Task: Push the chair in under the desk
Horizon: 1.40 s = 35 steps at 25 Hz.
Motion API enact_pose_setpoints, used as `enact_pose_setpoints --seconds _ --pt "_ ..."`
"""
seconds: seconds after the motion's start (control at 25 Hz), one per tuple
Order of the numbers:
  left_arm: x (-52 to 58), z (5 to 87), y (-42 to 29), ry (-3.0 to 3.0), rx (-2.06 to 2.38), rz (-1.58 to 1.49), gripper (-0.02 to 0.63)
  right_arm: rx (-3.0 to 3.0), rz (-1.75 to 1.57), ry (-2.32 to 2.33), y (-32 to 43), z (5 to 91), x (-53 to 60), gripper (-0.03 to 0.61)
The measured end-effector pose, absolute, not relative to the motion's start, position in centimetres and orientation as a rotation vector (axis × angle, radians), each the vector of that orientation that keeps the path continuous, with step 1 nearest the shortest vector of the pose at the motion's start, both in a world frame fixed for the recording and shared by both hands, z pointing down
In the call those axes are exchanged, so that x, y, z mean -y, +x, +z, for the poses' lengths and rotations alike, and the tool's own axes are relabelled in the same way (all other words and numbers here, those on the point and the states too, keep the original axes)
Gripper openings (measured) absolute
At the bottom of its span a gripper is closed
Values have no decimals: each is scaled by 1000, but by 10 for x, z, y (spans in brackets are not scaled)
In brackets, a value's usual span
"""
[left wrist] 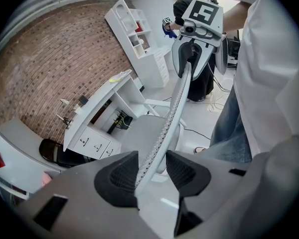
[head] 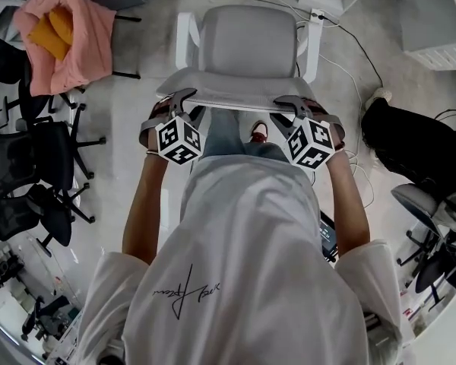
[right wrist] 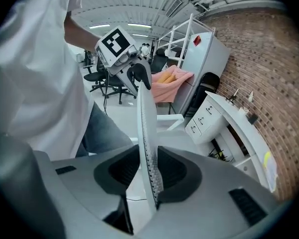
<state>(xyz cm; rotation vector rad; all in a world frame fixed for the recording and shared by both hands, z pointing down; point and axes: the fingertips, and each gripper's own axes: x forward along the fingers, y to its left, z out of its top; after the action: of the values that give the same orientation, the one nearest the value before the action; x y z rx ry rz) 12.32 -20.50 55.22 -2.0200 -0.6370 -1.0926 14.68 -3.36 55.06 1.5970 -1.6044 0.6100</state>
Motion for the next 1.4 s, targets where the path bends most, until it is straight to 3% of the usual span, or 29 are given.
enact_pose_setpoints --seconds 1.4 --pt "220 552 218 -1998 673 -1090 169 1476 637 1704 244 554 52 175"
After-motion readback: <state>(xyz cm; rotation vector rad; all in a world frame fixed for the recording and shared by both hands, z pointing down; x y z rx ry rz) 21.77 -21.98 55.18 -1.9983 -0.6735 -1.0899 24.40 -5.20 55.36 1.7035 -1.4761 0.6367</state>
